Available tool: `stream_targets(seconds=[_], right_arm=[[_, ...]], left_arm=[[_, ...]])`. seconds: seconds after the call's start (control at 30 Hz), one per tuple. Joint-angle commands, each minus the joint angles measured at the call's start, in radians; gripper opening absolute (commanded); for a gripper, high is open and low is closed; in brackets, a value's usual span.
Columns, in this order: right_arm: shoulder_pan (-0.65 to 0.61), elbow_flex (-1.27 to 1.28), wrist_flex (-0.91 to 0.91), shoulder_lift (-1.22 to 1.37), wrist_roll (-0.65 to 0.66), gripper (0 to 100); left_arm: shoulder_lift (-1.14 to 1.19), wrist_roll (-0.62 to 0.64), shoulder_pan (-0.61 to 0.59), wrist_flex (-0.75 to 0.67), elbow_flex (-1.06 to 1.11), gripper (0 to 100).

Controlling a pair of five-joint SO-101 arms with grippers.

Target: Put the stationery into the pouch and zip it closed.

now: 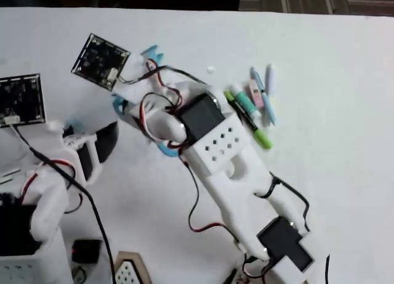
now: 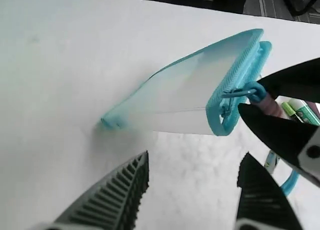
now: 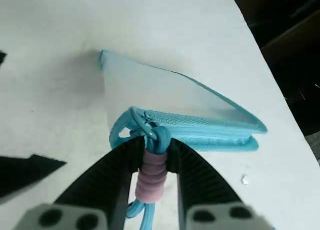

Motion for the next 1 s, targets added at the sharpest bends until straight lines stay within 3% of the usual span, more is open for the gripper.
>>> stream_targets(seconds=[0.0, 0.2, 0.53, 0.83, 0.97], right_arm=[[-0.005, -0.017, 0.004, -0.038, -0.008, 1.9], [-0.005, -0.017, 0.004, -0.038, -0.008, 1.9], [-0.005, -0.017, 0.002, -0.041, -0.008, 1.9], [-0.002, -0.017, 0.002, -0.044, -0.008, 1.9], [0.001, -0.017, 0.002, -0.045, -0.008, 1.9]], left_arm=[[-0.007, 0.025, -0.024, -0.074, 0.055, 29], [-0.002, 0.176, -0.019, -0.181, 0.155, 29], [0.010, 0.184, -0.019, -0.315, 0.299, 29], [0.242, 0.186, -0.024, -0.362, 0.258, 29], [0.295, 0.181, -0.024, -0.362, 0.232, 19]])
